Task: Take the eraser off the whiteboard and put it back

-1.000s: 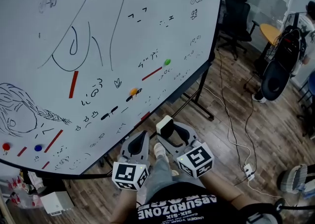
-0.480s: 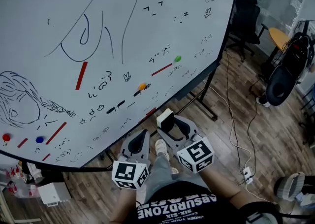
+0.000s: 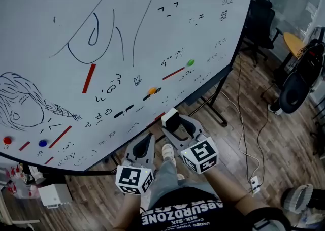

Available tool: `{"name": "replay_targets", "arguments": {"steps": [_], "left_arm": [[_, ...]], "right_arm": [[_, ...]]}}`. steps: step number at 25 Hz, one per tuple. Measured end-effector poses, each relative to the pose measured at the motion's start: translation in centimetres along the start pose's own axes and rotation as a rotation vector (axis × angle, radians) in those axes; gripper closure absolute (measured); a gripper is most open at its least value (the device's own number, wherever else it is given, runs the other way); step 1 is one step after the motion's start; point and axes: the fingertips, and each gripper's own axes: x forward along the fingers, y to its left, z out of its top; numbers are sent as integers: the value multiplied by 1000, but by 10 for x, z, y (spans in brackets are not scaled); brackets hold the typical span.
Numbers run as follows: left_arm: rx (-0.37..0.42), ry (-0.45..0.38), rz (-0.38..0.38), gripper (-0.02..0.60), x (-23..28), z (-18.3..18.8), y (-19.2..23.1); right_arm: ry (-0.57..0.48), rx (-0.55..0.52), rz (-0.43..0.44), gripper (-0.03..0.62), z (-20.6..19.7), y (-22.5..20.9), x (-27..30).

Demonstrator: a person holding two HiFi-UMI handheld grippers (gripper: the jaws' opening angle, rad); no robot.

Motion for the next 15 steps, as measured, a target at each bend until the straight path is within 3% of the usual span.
{"name": "replay_targets", "arguments": {"steps": [15], "left_arm": [[10, 6, 34, 575, 14, 8, 22]], "right_arm": [[10, 15, 18, 362, -2, -11, 34]]}}
